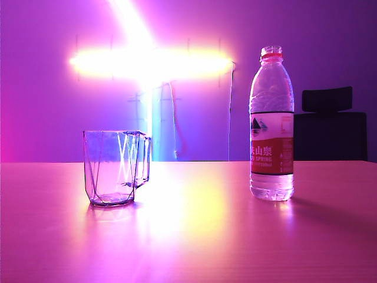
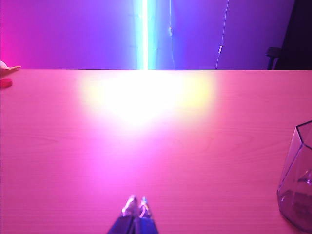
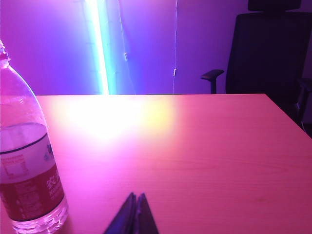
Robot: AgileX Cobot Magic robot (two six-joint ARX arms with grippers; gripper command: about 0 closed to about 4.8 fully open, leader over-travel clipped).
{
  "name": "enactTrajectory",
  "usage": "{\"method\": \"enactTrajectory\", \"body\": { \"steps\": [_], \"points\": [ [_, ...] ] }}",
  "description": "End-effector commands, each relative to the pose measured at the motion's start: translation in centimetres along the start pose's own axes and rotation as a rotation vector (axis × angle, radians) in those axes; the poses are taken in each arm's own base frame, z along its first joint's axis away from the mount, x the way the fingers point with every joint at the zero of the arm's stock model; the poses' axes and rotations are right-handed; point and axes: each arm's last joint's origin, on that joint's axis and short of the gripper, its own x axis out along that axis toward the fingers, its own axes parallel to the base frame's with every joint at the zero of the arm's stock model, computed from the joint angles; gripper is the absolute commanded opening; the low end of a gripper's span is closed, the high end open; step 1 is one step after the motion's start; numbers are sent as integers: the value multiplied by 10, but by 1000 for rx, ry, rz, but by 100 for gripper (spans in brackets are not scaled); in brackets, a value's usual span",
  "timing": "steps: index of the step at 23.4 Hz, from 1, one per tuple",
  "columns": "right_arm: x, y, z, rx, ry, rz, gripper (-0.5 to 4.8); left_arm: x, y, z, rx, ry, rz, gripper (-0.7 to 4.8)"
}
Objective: Pick up the mineral water bottle on the table and pour water into the mug until it's half full.
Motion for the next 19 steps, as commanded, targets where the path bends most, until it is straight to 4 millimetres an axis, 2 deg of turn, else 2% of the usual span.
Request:
{"method": "enactTrajectory", "body": {
  "steps": [1, 12, 14, 19],
  "points": [
    [0, 0, 0, -3, -13, -1, -5, 0, 0, 2, -2, -9, 0, -2],
    [0, 0, 0, -3, -14, 7, -5, 0, -3, 2, -1, -9, -28, -2],
    [0, 1, 0, 25, -14, 21, -6, 0, -8, 2, 0, -9, -79, -2],
    [0, 3, 5, 265, -47, 113, 1, -5, -39, 0, 10, 8, -403, -2]
  ]
}}
